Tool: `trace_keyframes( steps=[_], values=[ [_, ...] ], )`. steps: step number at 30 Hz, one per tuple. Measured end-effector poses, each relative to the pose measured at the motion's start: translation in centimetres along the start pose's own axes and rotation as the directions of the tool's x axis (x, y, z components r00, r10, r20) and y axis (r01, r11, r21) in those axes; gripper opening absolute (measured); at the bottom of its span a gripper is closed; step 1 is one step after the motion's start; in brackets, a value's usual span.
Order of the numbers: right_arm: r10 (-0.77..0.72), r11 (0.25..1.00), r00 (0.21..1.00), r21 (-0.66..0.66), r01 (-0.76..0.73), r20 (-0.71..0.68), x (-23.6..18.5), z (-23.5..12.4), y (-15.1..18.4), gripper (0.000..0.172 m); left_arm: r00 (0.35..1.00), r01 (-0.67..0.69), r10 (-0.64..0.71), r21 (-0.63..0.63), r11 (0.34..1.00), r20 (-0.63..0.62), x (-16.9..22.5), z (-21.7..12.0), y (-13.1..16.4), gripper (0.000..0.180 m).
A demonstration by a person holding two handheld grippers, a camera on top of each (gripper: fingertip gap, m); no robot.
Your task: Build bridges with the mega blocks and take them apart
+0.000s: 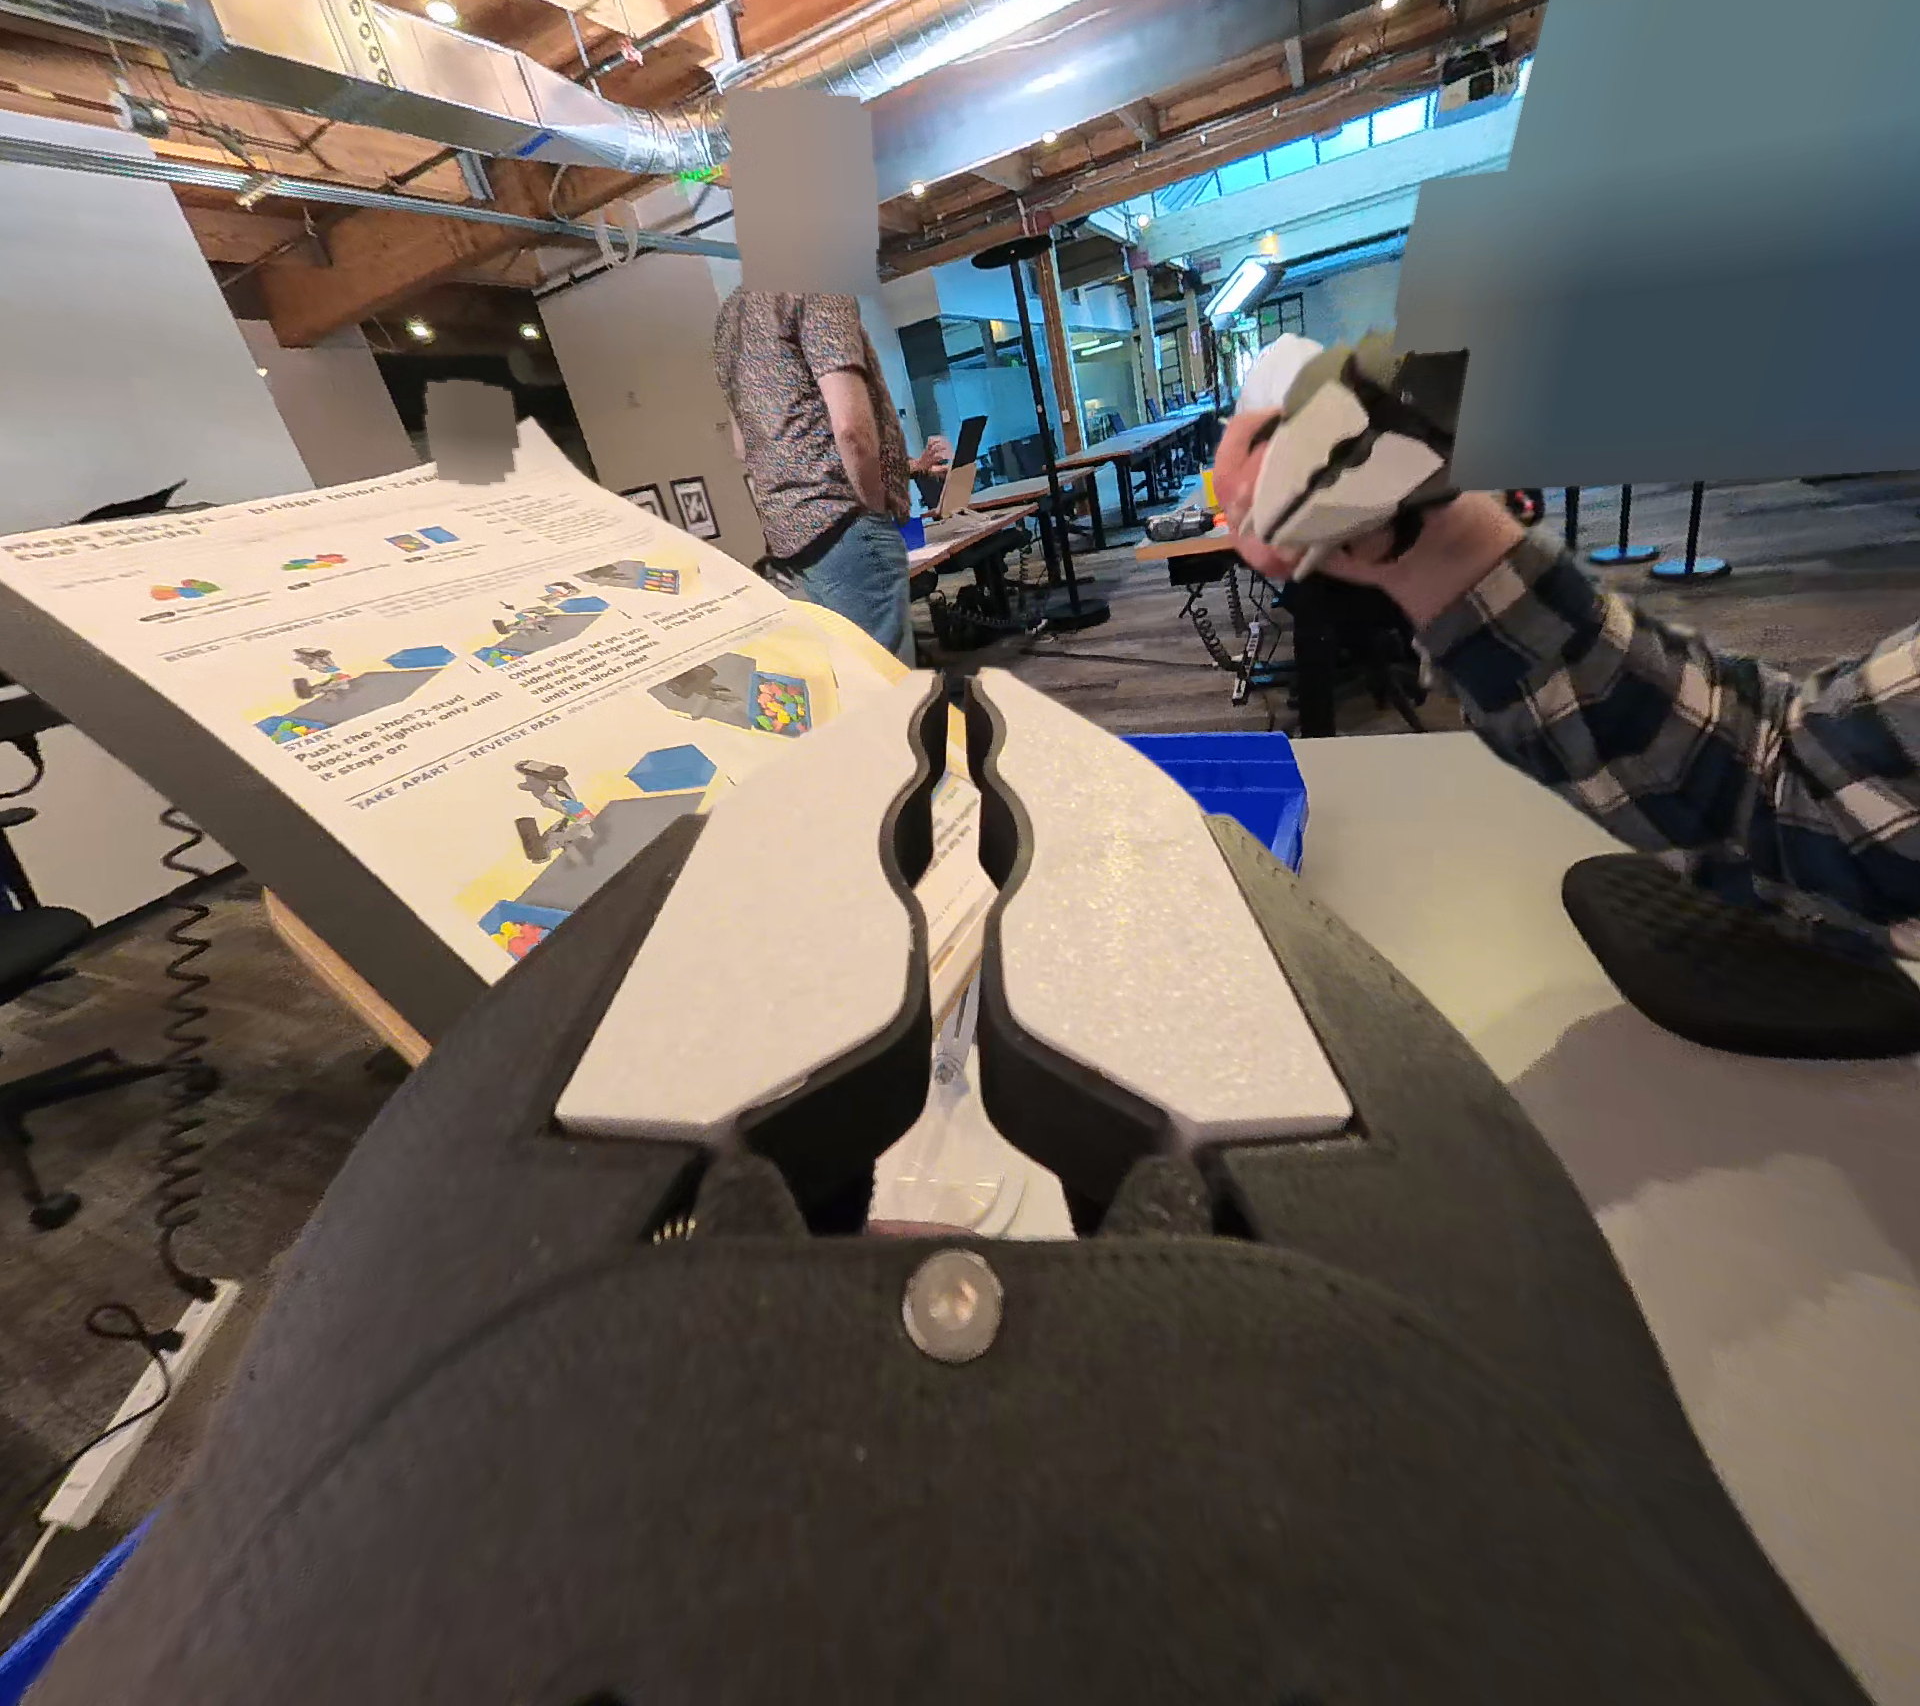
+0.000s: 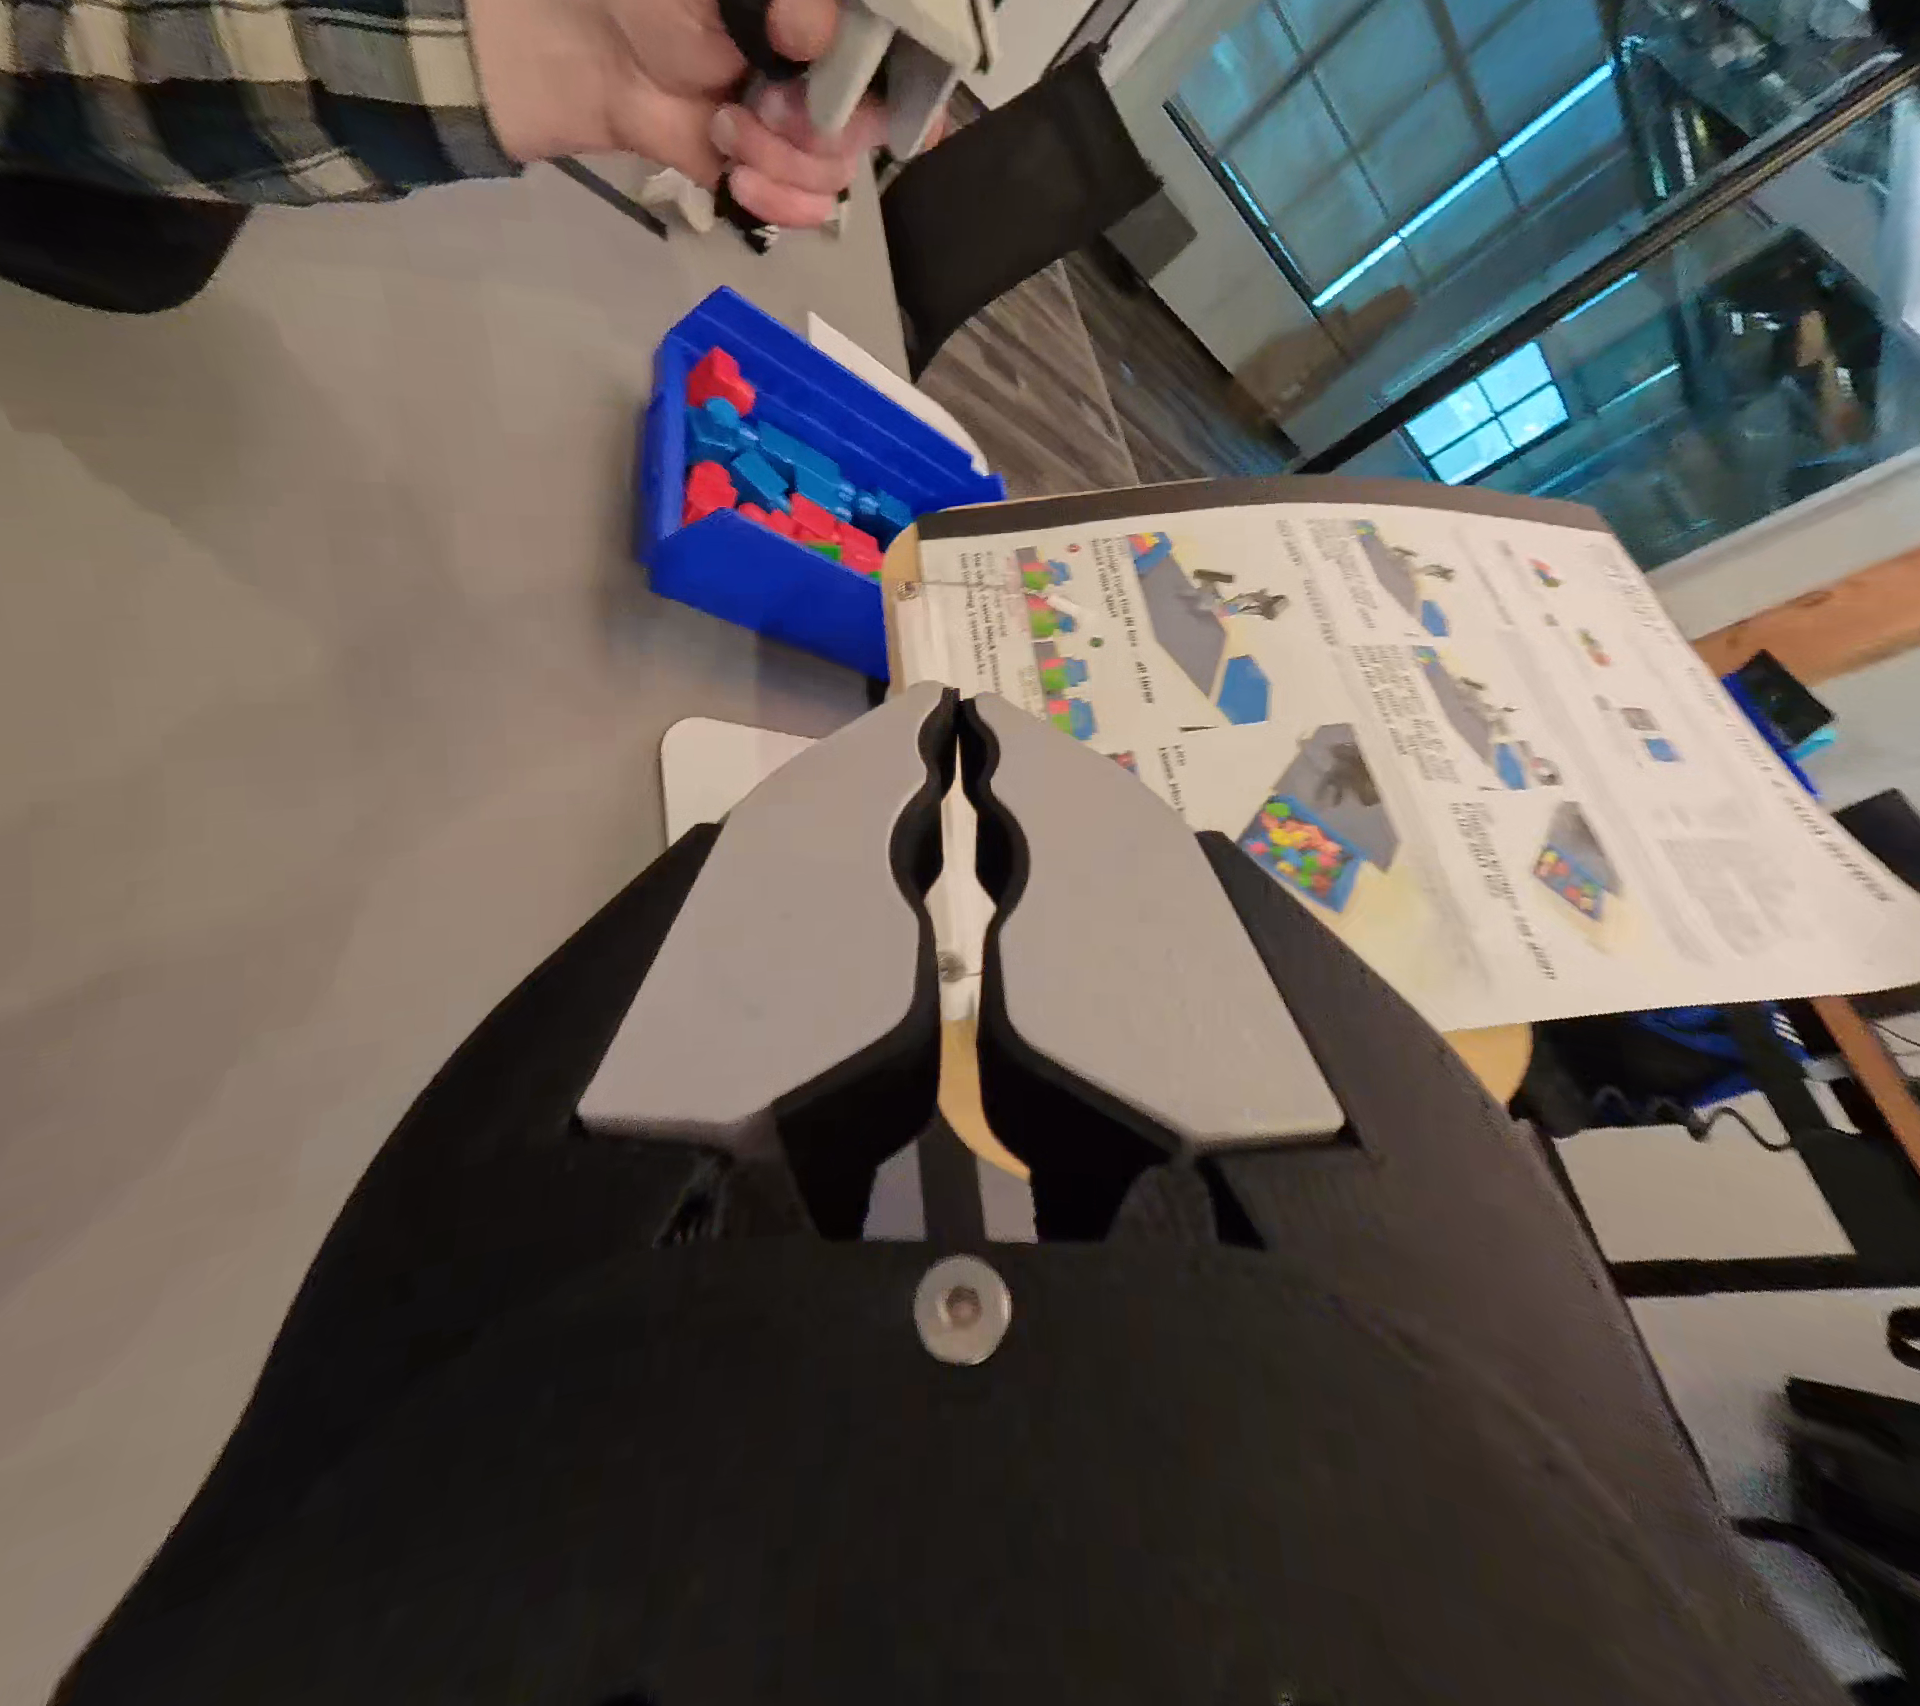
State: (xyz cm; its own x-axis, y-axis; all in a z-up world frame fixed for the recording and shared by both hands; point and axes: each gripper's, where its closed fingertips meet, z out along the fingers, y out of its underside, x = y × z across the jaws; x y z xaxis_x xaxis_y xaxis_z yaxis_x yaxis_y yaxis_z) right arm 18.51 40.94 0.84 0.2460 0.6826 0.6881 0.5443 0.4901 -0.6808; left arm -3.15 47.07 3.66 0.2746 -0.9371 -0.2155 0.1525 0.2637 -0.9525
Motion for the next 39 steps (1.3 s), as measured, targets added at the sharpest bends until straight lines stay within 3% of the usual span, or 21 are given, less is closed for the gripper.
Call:
trace_keyframes(
  steps=[7, 14, 24, 28, 32, 39],
  values=[
    [0.076, 0.994, 0.997, 0.077, -0.077, 0.018, -0.4, -1.2, 2.1, 0.000, 0.999, 0.040, -0.040, -0.027, 0.999, 0.005, -0.9, 0.9, 2.0, 0.003],
    [0.177, 0.967, 0.983, 0.193, -0.165, -0.047, 0.5, -2.0, -0.3, 0.000, 0.999, 0.045, -0.046, -0.039, 0.998, -0.023, -0.1, 1.7, 2.4, 0.004],
    [0.187, 0.974, 0.977, 0.150, -0.172, -0.098, -0.6, 4.7, -4.1, 0.000, 0.998, -0.031, 0.037, -0.104, 0.994, 0.050, -0.9, 0.7, 2.0, 0.010],
    [0.173, 0.983, 0.982, 0.075, -0.167, -0.079, -1.2, 6.8, -3.0, 0.000, 0.976, -0.082, 0.126, -0.236, 0.968, 0.176, -3.8, -1.1, 3.7, 0.016],
    [0.200, 0.976, 0.978, 0.103, -0.194, -0.056, -1.0, 6.9, -2.4, 0.000, 0.927, -0.095, 0.222, -0.384, 0.918, 0.302, -7.7, -4.2, 5.8, 0.021],
    [0.223, 0.972, 0.974, 0.088, -0.218, -0.044, -0.9, 6.8, -1.2, 0.000, 0.899, 0.023, 0.228, -0.561, 0.827, 0.373, -11.8, -7.8, 11.5, 0.027]
  ],
)
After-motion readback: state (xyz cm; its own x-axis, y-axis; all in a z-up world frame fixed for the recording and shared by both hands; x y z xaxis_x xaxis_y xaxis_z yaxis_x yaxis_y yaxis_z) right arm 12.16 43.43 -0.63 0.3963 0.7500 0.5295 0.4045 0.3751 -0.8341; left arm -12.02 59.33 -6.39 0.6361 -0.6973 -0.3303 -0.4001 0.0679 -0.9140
